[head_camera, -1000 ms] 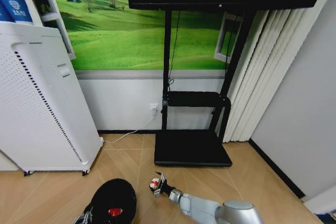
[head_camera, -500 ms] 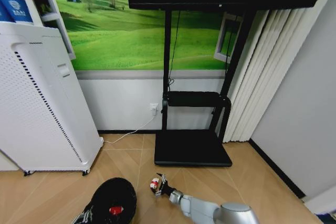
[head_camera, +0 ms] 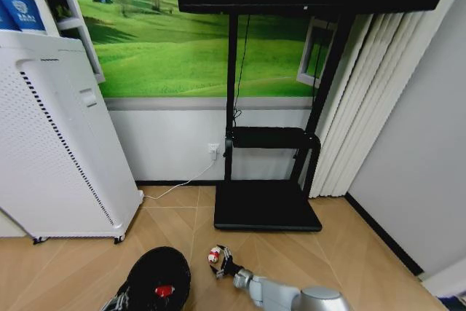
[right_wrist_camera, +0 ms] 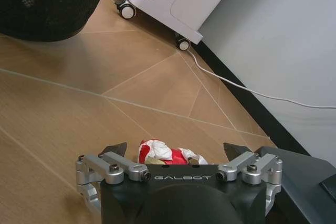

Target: Pick up the trash bin and place the garbage on the floor into it.

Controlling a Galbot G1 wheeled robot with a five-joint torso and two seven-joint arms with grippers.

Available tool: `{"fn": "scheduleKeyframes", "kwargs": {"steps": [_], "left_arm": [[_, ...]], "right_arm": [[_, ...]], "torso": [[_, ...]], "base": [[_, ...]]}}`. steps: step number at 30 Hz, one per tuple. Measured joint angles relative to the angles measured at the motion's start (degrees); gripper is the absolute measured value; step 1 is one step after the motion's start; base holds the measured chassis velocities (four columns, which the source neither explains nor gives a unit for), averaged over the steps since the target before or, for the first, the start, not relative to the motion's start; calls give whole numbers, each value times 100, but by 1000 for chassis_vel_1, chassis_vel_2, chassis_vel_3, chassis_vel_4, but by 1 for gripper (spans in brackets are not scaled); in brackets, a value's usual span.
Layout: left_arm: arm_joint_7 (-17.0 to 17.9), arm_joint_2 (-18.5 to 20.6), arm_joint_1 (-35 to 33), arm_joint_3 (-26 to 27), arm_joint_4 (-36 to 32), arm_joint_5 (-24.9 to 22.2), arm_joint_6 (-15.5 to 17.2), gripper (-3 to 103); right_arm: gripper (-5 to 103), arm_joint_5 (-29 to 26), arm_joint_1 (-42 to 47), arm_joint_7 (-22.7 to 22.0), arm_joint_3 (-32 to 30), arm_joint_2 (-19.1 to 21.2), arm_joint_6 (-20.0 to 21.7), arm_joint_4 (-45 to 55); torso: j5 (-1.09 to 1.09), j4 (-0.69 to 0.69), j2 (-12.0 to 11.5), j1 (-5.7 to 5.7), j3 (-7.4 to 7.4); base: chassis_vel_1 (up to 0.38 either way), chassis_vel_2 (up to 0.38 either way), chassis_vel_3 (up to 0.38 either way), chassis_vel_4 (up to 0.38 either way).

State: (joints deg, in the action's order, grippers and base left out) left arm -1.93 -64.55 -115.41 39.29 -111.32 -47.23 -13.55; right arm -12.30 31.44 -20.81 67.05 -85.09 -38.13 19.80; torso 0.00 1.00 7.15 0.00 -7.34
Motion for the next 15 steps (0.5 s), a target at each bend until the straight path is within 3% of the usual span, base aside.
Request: {"fn": "scheduleKeyframes", "kwargs": {"steps": [15], "left_arm": [[-3,13,66,-57,45,-48,0,7]], "right_arm": [[100,160,35,4,-4,-230,102,-269]], "torso": [[0,0,0,0,0]], "base": [[0,0,0,0]]}}
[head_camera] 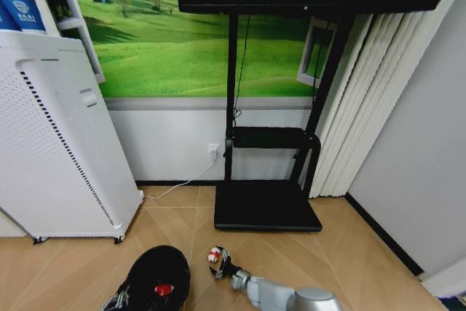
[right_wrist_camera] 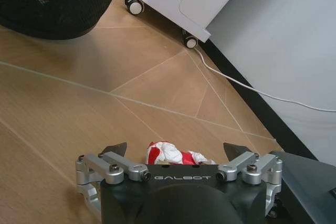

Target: Pick up the trash bin and place the garbage on the floor into it.

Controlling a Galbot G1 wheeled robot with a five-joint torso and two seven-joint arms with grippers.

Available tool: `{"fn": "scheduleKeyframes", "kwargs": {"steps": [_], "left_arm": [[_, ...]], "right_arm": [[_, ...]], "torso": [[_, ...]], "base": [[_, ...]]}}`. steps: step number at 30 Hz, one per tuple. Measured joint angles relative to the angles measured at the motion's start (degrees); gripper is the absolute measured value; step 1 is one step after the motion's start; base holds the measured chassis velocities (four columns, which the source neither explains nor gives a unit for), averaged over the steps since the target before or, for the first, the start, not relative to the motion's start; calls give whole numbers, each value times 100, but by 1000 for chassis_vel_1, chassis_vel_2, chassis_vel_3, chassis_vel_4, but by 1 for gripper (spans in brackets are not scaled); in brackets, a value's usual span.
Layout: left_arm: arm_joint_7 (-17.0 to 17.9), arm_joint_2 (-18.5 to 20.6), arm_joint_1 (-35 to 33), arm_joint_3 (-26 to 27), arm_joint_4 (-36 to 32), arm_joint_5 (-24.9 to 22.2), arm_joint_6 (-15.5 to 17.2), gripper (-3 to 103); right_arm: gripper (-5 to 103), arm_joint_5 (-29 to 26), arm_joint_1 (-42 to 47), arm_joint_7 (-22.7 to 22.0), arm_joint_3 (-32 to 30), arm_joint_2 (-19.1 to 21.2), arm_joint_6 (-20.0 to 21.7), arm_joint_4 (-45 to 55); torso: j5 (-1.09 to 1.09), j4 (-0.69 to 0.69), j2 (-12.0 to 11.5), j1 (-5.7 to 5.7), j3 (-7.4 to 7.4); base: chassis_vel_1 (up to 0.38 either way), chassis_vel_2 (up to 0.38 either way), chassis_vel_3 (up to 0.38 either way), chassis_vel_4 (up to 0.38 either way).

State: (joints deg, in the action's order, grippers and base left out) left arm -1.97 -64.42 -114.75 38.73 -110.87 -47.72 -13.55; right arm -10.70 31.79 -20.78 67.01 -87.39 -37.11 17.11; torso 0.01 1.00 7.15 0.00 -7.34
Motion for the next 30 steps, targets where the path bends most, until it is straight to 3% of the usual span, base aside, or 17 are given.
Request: {"fn": "scheduleKeyframes", "kwargs": {"steps": [9,14,17,18,22,26,30], "left_arm": [[-38,6,-53,40,27,-56,-19,7],[-52,23,-64,75,-4,-92,-22,7],[-52,31,-66,94,-28,-117,-23,7],[-52,35,-66,108,-34,-118,-23,7],[-68,20,-71,106,-28,-118,-29,7],[-81,-2,-67,80,-10,-101,-50,7],[-89,-34,-67,51,-9,-79,-57,7]], "right_arm": [[95,56,23,36,-22,-206,4,-248],[76,76,31,35,-29,-223,31,-258],[70,84,31,35,-30,-221,36,-273],[59,85,30,35,-35,-216,37,-295],[42,98,13,67,-111,-154,41,-340],[37,98,2,99,-174,-94,49,-399],[21,99,2,119,-261,-21,48,-409]], "torso": [[0,0,0,0,0],[0,0,0,0,0],[0,0,0,0,0],[0,0,0,0,0],[-1,0,0,0,0],[-1,0,0,0,0],[-1,0,0,0,0]], "base": [[0,0,0,0],[0,0,0,0],[0,0,0,0],[0,0,0,0],[0,0,0,0],[0,0,0,0],[0,0,0,0]]}}
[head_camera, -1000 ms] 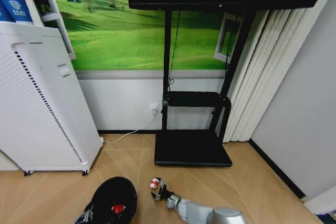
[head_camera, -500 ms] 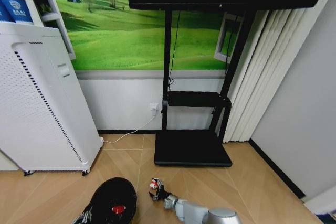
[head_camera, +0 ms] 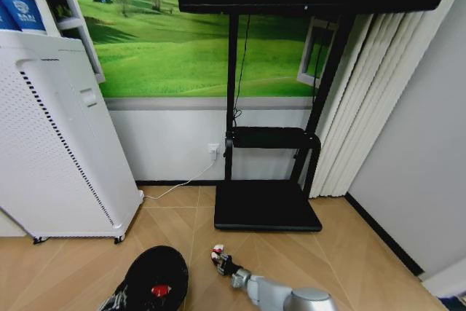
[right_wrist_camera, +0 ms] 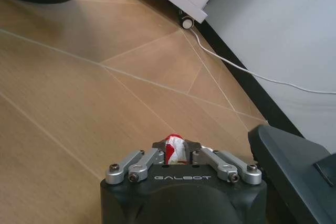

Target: Pick up the trash bin and place the garbage on the floor into it.

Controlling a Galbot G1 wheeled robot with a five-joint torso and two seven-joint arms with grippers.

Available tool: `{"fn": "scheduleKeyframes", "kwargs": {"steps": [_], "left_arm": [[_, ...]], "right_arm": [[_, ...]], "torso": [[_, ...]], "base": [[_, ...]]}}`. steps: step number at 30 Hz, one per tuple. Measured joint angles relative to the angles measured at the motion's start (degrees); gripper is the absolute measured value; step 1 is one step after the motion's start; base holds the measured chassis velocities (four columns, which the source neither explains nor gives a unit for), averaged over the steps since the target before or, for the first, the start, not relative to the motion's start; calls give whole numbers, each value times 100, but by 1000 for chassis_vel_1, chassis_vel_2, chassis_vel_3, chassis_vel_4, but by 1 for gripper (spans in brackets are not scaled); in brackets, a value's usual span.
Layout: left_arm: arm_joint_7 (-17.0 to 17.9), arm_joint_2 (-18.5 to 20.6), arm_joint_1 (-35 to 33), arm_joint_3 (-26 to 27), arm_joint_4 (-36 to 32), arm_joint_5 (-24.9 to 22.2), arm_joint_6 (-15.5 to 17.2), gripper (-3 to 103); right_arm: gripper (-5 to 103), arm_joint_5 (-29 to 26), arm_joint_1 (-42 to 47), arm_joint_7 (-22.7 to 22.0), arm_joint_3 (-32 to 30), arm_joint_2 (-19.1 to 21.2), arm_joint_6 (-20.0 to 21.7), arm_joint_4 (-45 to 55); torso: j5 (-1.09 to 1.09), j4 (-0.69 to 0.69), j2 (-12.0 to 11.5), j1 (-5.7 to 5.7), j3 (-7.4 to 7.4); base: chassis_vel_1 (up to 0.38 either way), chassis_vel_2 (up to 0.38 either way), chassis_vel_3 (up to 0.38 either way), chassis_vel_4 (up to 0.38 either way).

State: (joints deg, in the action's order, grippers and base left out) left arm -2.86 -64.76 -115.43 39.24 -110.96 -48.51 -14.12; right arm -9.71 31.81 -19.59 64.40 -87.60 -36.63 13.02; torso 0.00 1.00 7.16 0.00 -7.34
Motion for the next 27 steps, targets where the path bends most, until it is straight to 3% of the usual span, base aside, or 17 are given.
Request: {"fn": "scheduleKeyframes", "kwargs": {"steps": [6,14,20,27], "left_arm": [[-12,-37,-16,-36,2,66,-26,7],[-18,-67,-39,-47,-5,118,-41,7],[-21,-71,-69,0,-20,129,-46,7],[29,-4,11,288,-89,-65,14,7]], "right_arm": [[2,0,10,1,-64,53,-15,49],[0,7,10,-57,-89,128,-41,200],[0,44,-109,-289,-87,444,-55,746],[0,452,-317,-562,-241,766,-422,1146]], "torso": [[0,0,0,0,0],[-1,0,0,0,0],[1,0,0,0,0],[1,0,0,0,0]], "base": [[0,0,0,0],[0,0,0,0],[0,0,0,0],[0,0,0,0]]}}
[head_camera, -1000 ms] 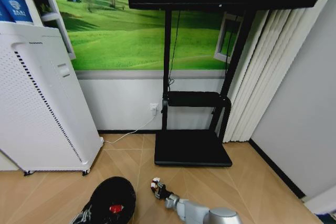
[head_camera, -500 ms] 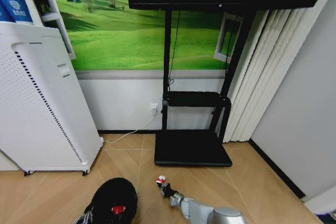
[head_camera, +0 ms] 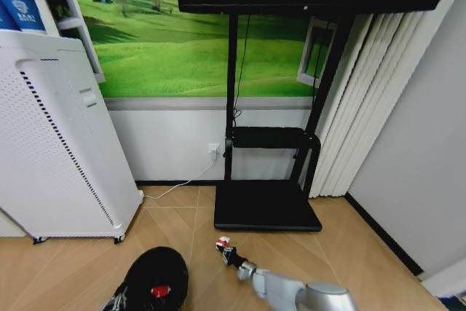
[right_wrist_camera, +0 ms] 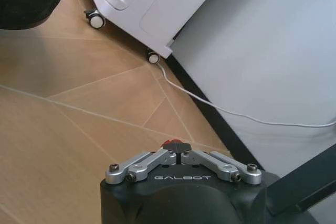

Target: Pick up the trash bin and place the garbage on the floor into it.

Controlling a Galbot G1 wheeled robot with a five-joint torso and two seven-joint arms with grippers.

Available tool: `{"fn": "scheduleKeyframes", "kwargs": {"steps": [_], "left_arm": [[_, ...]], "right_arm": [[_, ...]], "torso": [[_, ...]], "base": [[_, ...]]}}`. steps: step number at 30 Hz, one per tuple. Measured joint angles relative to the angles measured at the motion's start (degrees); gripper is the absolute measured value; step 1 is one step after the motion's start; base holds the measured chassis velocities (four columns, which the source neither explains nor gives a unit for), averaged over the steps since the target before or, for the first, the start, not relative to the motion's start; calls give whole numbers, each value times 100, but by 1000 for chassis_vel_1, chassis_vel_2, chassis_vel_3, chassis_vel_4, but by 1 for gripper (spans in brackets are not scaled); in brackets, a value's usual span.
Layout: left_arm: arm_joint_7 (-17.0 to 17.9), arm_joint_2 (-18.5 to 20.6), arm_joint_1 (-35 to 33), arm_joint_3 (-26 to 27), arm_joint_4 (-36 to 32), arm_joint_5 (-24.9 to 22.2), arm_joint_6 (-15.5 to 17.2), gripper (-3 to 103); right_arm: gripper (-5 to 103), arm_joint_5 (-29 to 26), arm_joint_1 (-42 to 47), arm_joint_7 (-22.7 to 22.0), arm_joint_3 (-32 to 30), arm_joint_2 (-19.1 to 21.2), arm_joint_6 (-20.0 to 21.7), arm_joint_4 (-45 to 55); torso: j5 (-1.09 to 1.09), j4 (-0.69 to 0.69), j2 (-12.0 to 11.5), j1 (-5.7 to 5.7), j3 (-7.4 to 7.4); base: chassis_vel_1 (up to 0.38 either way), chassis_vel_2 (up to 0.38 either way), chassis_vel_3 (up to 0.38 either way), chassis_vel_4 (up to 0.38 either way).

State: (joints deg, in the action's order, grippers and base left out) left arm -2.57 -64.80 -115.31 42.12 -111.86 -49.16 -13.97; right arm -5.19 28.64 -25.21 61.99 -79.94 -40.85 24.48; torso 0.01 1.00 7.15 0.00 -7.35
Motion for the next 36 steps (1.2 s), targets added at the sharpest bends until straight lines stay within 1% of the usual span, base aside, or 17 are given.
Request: {"fn": "scheduleKeyframes", "kwargs": {"steps": [4,6,12,15,17,19,20,23,24,26,28,30,31,32,33,35,36], "left_arm": [[39,114,177,193,53,-212,56,7],[92,272,358,312,116,-389,123,7],[226,523,654,316,170,-567,252,7],[280,643,827,221,259,-619,304,7],[325,742,1084,102,431,-665,337,7],[387,877,1554,-136,707,-742,383,7],[387,877,1554,-136,707,-742,383,7],[447,1040,1971,-352,968,-824,433,7],[447,1040,1971,-352,968,-824,433,7],[509,1199,2242,-517,1095,-913,512,7],[514,1223,2276,-541,1110,-919,522,7],[540,1304,2399,-630,1169,-939,561,7],[540,1304,2399,-630,1169,-939,561,7],[545,1322,2434,-657,1186,-958,577,7],[545,1322,2434,-657,1186,-958,577,7],[543,1334,2459,-681,1258,-962,585,7],[543,1334,2459,-681,1258,-962,585,7]], "right_arm": [[0,228,-54,-3,-217,46,-154,-28],[0,390,-113,0,-332,100,-268,-20],[0,687,-235,-18,-526,196,-472,37],[0,694,-310,-58,-663,269,-499,118],[0,683,-364,-60,-778,342,-505,188],[0,618,-401,-60,-924,469,-508,340],[0,618,-401,-60,-924,469,-508,340],[0,543,-406,-69,-1076,599,-509,504],[0,543,-406,-69,-1076,599,-509,504],[0,466,-415,-70,-1155,810,-509,815],[0,460,-415,-70,-1181,846,-509,885],[0,465,-414,-73,-1290,1010,-509,1195],[0,465,-414,-73,-1290,1010,-509,1195],[0,472,-403,-77,-1329,1138,-510,1403],[0,472,-403,-77,-1329,1138,-510,1403],[0,523,-338,-133,-1415,1500,-510,1922],[0,523,-338,-133,-1415,1500,-510,1922]], "torso": [[0,1,0,0,0],[-1,1,0,0,0],[-1,1,0,0,0],[-1,-1,0,0,0],[0,-2,0,0,0],[0,0,0,0,0],[0,0,0,0,0],[0,3,0,0,0],[0,3,0,0,0],[0,2,0,0,0],[0,1,0,0,0],[-2,-1,0,0,0],[-2,-1,0,0,0],[-1,-1,0,0,0],[-1,-1,0,0,0],[-2,0,0,0,0],[-2,0,0,0,0]], "base": [[0,0,0,0],[0,0,0,0],[0,0,0,0],[0,0,0,0],[0,0,0,0],[0,0,0,0],[0,0,0,0],[0,0,0,0],[0,0,0,0],[0,0,0,0],[0,0,0,0],[0,0,0,0],[0,0,0,0],[0,0,0,0],[0,0,0,0],[0,0,0,0],[0,0,0,0]]}}
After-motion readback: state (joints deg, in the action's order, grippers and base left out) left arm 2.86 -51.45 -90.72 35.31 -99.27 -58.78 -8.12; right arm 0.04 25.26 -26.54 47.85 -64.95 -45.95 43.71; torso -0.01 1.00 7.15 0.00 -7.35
